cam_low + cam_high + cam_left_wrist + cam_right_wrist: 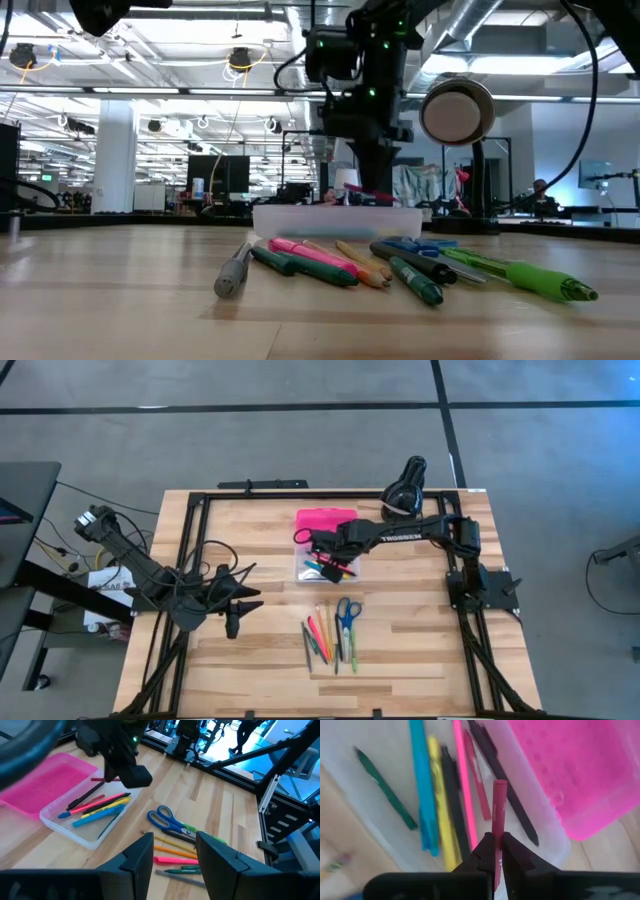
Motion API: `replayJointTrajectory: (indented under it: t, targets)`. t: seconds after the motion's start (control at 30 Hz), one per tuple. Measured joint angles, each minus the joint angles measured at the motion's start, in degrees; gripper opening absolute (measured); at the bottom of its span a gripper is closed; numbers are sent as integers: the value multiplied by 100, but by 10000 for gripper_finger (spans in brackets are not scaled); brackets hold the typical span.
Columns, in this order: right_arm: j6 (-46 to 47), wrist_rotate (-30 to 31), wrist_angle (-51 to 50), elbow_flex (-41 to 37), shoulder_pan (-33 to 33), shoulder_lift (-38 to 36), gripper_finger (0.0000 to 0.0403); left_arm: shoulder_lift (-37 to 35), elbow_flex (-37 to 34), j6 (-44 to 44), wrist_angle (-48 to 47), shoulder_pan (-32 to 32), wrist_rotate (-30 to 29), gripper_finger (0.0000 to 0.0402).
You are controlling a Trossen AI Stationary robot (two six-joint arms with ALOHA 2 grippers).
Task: Pick & place school supplies into a supply box
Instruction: Put the red crayon into the pink supply box, then put the gray pen into the pink supply box
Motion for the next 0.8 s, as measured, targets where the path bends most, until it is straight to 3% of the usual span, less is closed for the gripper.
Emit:
replayJointTrajectory:
  t: [0.8]
  targets:
    - [68,150,133,-82,-18,-2,68,0,0,-92,0,0,-183,141]
